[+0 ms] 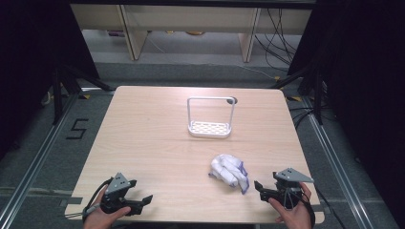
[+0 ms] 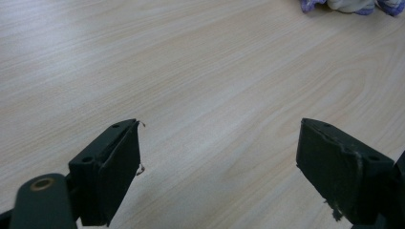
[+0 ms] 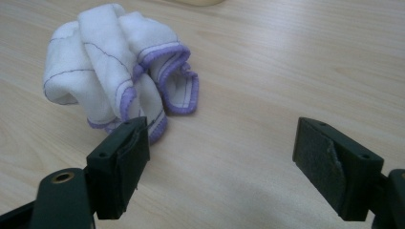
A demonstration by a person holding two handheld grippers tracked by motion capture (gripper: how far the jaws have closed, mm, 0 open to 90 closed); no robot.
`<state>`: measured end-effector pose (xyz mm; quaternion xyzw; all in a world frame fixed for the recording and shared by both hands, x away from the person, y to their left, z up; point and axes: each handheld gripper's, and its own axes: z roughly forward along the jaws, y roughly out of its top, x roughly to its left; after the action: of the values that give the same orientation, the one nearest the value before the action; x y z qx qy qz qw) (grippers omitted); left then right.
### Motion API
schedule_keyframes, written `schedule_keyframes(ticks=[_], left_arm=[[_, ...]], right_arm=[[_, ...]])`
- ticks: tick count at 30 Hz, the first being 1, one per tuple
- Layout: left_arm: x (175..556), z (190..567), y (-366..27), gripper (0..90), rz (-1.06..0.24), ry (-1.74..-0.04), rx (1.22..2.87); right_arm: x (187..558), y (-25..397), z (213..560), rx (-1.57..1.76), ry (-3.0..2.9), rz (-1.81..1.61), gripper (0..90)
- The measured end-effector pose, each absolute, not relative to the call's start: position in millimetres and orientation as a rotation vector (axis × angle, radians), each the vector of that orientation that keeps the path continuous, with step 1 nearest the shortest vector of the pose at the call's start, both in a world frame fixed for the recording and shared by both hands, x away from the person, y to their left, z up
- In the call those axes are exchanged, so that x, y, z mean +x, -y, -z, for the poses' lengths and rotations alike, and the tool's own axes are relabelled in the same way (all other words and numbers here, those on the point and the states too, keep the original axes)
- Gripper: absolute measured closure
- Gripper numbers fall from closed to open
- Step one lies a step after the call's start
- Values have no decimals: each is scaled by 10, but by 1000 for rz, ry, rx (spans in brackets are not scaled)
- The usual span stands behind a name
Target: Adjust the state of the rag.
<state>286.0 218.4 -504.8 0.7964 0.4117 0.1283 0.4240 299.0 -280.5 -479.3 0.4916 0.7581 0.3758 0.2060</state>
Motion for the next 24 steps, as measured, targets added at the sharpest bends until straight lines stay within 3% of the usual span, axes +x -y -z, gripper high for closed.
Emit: schedule_keyframes(ticks=[3,24], left_arm=[[2871,5043,-2206,146,-324,-1020,2022],[2907,5082,-2204,146,-347,-1067,2000]], right_arm=[[2990,2793,4781,1367,-2131,-1052,275],[3244,2366,4392,1101,-2223,-1041,412]])
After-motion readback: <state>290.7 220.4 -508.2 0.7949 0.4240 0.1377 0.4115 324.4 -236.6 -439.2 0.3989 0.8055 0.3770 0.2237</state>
